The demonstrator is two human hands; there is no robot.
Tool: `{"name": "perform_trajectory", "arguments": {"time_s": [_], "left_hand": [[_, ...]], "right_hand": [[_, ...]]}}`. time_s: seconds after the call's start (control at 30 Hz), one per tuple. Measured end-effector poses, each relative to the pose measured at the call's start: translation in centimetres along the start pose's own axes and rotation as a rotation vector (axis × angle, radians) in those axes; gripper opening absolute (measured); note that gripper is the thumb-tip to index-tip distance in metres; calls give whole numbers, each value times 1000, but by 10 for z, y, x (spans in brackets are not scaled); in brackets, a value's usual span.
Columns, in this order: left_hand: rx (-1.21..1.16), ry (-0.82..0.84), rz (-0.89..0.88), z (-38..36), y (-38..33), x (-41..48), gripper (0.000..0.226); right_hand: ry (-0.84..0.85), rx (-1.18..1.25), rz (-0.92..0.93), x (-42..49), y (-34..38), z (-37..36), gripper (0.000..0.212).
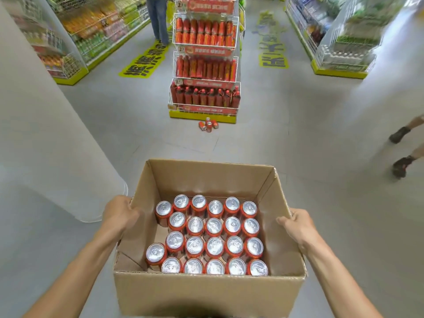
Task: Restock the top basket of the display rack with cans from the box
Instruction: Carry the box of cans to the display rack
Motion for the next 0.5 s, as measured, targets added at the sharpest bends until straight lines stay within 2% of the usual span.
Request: {"name": "perform_trajectory", "arguments": {"time_s": [0.1, 0.2, 0.3, 0.5], "left_hand": [[-23, -7, 12, -9, -22, 41, 52], [-15, 22, 50, -29, -37, 88, 47], [-23, 47, 81, -45, -61, 133, 44], [-17, -9, 111, -64, -115, 236, 49]], "right_hand": [[5, 6, -24, 49, 16, -20, 20], [22, 20, -52, 105, 34, -45, 21], [53, -15, -25, 163, 65, -67, 33], [51, -76, 40, 274, 150, -89, 19]]}}
Point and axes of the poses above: each hand's wrist, its own x-axis towards the middle knuckle, its own z-axis out of the back of the hand, y = z × x, the point moved 10 cm from there along x, towards the middle knuckle, and after that the axes turned 9 degrees about -y, right-handed, at the moved point
